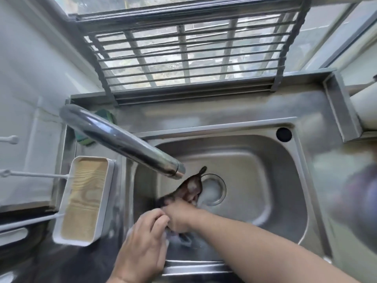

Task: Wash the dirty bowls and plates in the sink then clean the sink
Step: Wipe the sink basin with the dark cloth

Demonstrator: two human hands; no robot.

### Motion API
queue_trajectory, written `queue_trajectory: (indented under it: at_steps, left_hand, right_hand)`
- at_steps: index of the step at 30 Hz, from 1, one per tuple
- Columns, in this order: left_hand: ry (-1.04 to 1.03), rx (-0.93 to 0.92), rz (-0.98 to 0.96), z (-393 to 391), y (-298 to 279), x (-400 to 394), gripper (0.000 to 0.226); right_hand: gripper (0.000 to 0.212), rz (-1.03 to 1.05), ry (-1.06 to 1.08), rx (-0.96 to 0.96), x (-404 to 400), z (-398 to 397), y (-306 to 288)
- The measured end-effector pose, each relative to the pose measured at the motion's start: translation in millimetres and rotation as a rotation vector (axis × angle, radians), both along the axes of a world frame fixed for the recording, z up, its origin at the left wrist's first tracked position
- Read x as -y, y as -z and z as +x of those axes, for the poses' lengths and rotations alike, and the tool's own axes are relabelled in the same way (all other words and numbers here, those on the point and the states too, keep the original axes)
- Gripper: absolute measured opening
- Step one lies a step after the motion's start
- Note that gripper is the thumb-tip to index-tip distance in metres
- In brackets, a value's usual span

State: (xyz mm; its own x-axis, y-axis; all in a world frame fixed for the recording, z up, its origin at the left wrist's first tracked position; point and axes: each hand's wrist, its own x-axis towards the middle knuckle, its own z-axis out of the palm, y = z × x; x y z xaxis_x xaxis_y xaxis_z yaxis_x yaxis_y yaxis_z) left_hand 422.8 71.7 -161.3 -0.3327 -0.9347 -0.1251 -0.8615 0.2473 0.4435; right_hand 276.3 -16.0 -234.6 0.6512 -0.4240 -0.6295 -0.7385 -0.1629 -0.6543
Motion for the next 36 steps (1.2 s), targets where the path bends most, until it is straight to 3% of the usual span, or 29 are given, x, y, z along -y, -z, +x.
queue_trajectory:
  at_steps: [2, 5, 9, 11, 13, 15, 17, 19, 22, 24, 26, 28, 31, 33, 36]
  left_hand:
    - [0.017, 0.010, 0.003, -1.6, -2.0, 1.2, 0.041]
    - [0.023, 0.021, -0.002, -5.3, -6.3, 3.4, 0.038]
    - [0.000, 0.052, 0.012, -6.1, -8.5, 1.9, 0.036]
    - [0.002, 0.066, 0.016, -6.2, -9.5, 2.3, 0.035]
    - [0.001, 0.071, 0.029, -6.7, -10.7, 2.6, 0.034]
    - [0.001, 0.079, 0.049, -6.5, -10.8, 3.6, 0.034]
    - [0.003, 0.095, 0.061, -6.4, -10.8, 4.6, 0.035]
    - [0.005, 0.105, 0.072, -6.5, -10.7, 3.9, 0.034]
    - [-0.002, 0.106, 0.084, -6.2, -10.6, 3.1, 0.034]
    - [-0.002, 0.114, 0.087, -7.0, -10.9, 3.3, 0.034]
    - [0.001, 0.115, 0.085, -7.6, -10.8, 3.2, 0.035]
    - [-0.003, 0.116, 0.083, -8.0, -10.6, 4.0, 0.035]
    - [-0.008, 0.114, 0.089, -8.9, -11.8, 3.0, 0.036]
    - [-0.005, 0.110, 0.080, -10.4, -14.1, 3.6, 0.037]
    - [-0.005, 0.107, 0.083, -10.8, -14.9, 4.9, 0.039]
  right_hand:
    - [0.008, 0.048, -0.080, -0.042, -14.4, -8.1, -7.1]
    - [0.024, 0.168, -0.020, -0.147, -13.6, -39.4, -8.6]
    - [0.024, 0.462, 0.312, -0.218, 2.1, -93.1, -13.6]
    - [0.013, 0.630, 0.621, -0.121, 19.9, -128.4, -24.6]
    - [0.028, 0.817, 0.865, -0.004, 34.1, -171.9, -38.3]
    - [0.022, 0.969, 0.973, 0.117, 46.6, -202.7, -55.2]
    - [0.011, 0.824, 0.929, 0.094, 45.8, -216.0, -65.3]
    - [0.022, 0.762, 0.843, -0.150, 29.8, -218.5, -62.9]
    - [0.017, 0.780, 0.528, -0.373, 5.5, -198.5, -57.3]
    - [0.016, 0.638, 0.302, -0.483, -0.2, -183.9, -55.3]
    - [0.029, 0.538, 0.181, -0.526, -4.4, -174.5, -55.2]
    - [0.039, 0.583, 0.249, -0.488, -11.6, -168.4, -53.4]
    - [0.026, 0.811, 0.479, -0.330, -26.4, -139.3, -49.1]
    - [0.016, 0.833, 0.446, -0.240, -31.6, -105.3, -45.3]
    - [0.026, 0.711, 0.324, -0.084, -32.7, -53.4, -39.2]
